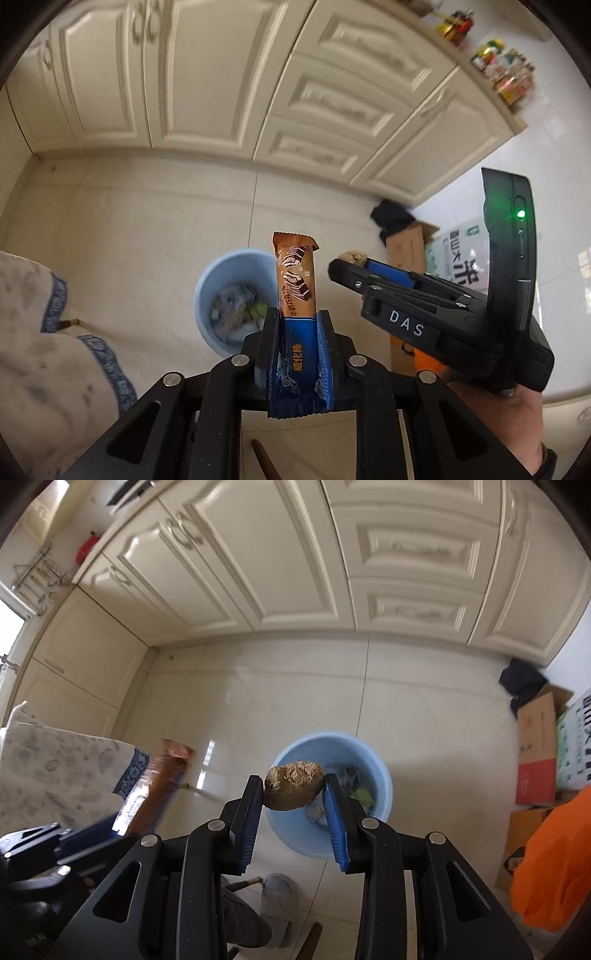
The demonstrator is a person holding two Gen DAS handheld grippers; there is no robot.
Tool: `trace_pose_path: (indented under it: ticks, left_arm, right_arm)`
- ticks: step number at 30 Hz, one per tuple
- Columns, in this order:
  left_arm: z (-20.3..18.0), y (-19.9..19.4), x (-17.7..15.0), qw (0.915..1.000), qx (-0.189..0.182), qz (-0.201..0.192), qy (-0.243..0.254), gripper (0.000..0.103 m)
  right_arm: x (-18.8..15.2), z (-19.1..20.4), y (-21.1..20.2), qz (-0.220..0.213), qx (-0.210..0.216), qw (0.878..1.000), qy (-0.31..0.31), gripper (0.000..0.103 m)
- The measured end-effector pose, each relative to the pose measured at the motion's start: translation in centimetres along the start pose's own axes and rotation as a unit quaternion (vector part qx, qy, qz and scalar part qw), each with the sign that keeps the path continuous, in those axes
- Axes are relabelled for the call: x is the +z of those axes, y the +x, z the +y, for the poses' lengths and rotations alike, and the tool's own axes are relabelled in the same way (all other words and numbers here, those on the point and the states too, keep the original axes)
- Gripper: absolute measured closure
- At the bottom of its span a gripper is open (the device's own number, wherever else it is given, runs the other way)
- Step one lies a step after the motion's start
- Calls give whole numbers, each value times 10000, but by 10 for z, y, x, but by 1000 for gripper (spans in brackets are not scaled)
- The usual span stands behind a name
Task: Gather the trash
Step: 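Carry the brown lump and snack bar toward the blue bin, then open the right tool over the bin while the left tool releases the snack bar, then return both tools to the table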
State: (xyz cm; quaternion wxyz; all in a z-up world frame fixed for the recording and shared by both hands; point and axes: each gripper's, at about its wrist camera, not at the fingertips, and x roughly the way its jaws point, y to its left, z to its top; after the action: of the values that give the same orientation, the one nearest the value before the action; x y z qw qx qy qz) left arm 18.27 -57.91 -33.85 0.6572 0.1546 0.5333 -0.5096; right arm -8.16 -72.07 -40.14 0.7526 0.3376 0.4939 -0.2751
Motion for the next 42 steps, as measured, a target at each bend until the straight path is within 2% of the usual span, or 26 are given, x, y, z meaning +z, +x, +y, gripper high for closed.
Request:
trace_pose_path:
  ticks: [2,3,5,6,7,8,10,12,16,21,22,24,28,31,34,35,36,40,42]
  left_arm:
    - [3,19,4,9997,59,218,-111,85]
    - [6,28,7,9991,78,341,-230,79]
    - [9,36,9,9978,221,487,-386,64]
    - [7,36,10,9947,220,927,-388,50]
    - [4,33,6,9952,303,854,-377,36]
    - [3,29,10,9956,406,775,-348,30]
    - [-3,22,7,9957,621,613,-311,14]
    - [-15,14,-4,9950,803,478,-343,10]
    - [-24,-4,10,9926,1110,324,-364,8]
    - [-41,-41,13,9913,1266,14,-364,4]
    - [-34,-55,25,9916,1238,-53,-380,4]
    - [-28,-86,21,9916,1199,-266,-409,4]
    - [-30,-167,-8,9892,1149,-795,-451,4]
    - [-17,-234,-37,9848,1159,-1196,-499,4]
    - [-12,-294,-74,9766,1228,-1659,-605,2]
    - [-12,-311,-88,9685,1320,-1986,-719,2]
    - [-12,-330,-101,9640,1385,-2135,-772,1]
    - [-5,-390,-159,9470,1625,-2570,-1039,1]
    - [-3,-415,-187,9352,1889,-2751,-1181,1]
  right_arm:
    - [3,-9,20,146,16,9999,75,67]
    - [4,-16,28,195,49,9996,180,67]
    - [7,-25,40,291,86,9989,353,66]
    - [7,-31,44,332,68,9985,435,64]
    - [7,-33,46,355,88,9981,500,54]
    - [6,-36,48,364,122,9977,561,46]
    - [3,-39,47,297,86,9975,640,12]
    - [0,-41,45,174,101,9970,748,0]
    - [-4,-40,42,203,-128,9959,875,0]
    - [-6,-28,19,87,-250,9957,887,0]
    - [-5,-23,11,32,-249,9960,860,0]
    - [-4,-10,-5,-82,-196,9967,785,0]
    - [-1,25,-48,-437,-92,9977,519,0]
    - [0,61,-83,-761,46,9969,208,0]
    - [-2,104,-118,-1114,187,9935,-152,0]
    - [-4,118,-127,-1211,218,9921,-254,0]
    - [-5,131,-135,-1295,269,9906,-361,0]
    - [-13,197,-166,-1565,574,9820,-888,0]
    - [-20,230,-178,-1661,690,9764,-1198,0]
